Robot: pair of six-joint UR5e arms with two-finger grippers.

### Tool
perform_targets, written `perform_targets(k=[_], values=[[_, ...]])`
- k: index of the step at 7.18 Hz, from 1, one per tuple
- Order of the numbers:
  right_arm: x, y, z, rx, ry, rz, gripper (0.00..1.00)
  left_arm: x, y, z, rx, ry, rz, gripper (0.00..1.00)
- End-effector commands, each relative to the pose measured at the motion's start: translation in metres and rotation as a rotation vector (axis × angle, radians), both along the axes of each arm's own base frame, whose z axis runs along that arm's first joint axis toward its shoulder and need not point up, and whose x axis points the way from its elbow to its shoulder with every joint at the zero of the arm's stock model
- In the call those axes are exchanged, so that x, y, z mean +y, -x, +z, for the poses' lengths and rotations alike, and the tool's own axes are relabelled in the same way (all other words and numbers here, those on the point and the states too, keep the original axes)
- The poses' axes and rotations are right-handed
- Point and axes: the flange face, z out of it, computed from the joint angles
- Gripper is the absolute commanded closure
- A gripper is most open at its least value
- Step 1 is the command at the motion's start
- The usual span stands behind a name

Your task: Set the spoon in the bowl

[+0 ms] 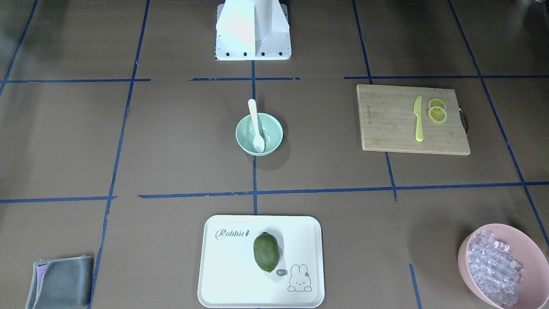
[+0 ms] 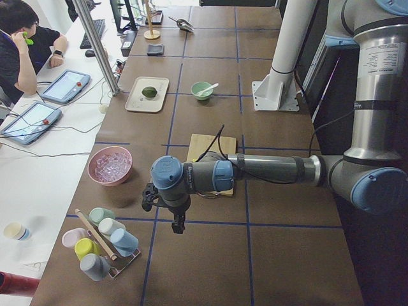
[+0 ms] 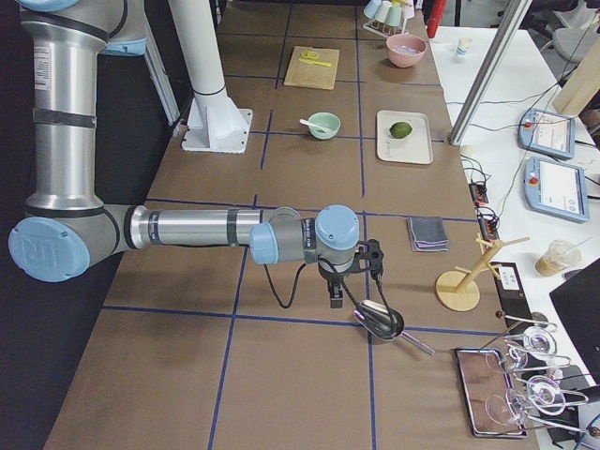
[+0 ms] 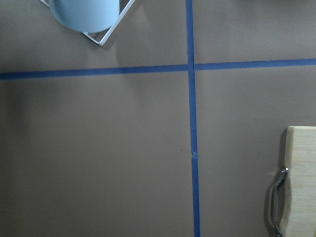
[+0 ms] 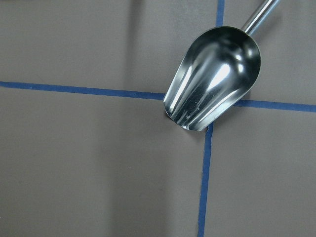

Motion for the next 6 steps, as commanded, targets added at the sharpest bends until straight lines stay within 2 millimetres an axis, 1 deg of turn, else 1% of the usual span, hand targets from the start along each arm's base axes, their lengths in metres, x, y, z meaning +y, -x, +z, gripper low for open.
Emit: perform_targets(k=[1, 3, 6], values=[[0.0, 0.0, 0.0, 0.002, 0.0, 0.0, 0.0, 0.003, 0.0, 0.002, 0.0, 0.006, -0.001, 0.0], [0.0, 0.0, 0.001, 0.005, 0.0, 0.0, 0.0, 0.004, -0.001, 0.011, -0.001, 0.021, 0.002, 0.0], [0.001, -0.001, 0.004, 0.007, 0.005, 0.0, 0.0, 0.003, -0.003, 0.013, -0.004, 0.026, 0.007, 0.0]])
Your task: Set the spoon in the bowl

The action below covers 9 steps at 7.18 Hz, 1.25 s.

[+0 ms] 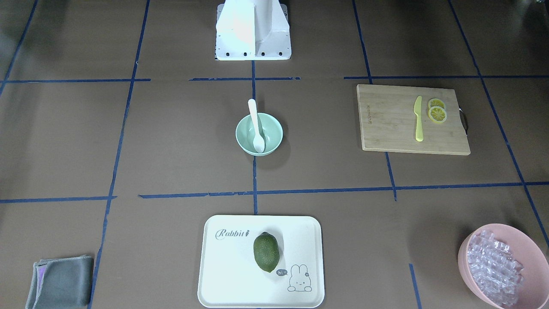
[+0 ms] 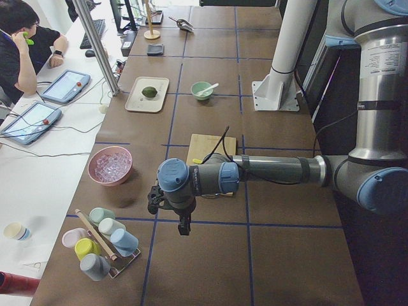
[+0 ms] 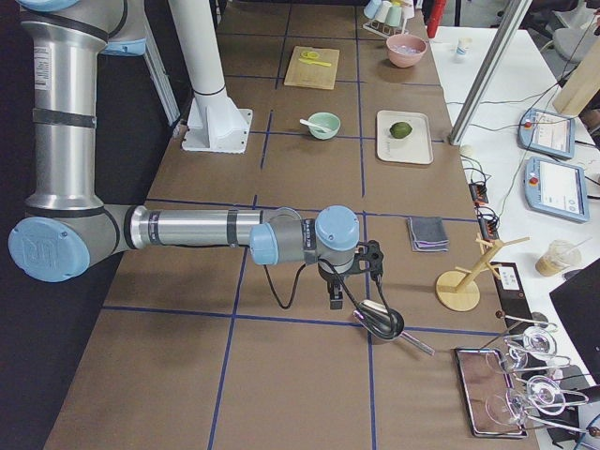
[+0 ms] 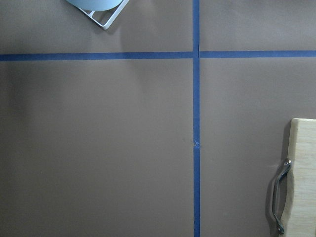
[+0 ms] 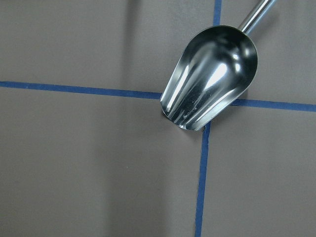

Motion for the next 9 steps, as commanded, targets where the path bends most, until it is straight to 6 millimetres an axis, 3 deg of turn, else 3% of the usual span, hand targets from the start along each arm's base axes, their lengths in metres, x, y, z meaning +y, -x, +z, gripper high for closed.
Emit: perform_targets(k=[1, 9], values=[[0.001, -0.001, 0.002, 0.012, 0.002, 0.002, 0.0, 0.0, 0.0, 0.002, -0.008, 0.001, 0.004, 0.0], [0.006, -0.012, 0.021, 0.087, 0.034, 0.026, 0.0, 0.0, 0.0, 0.003, -0.011, -0.003, 0.006, 0.0]])
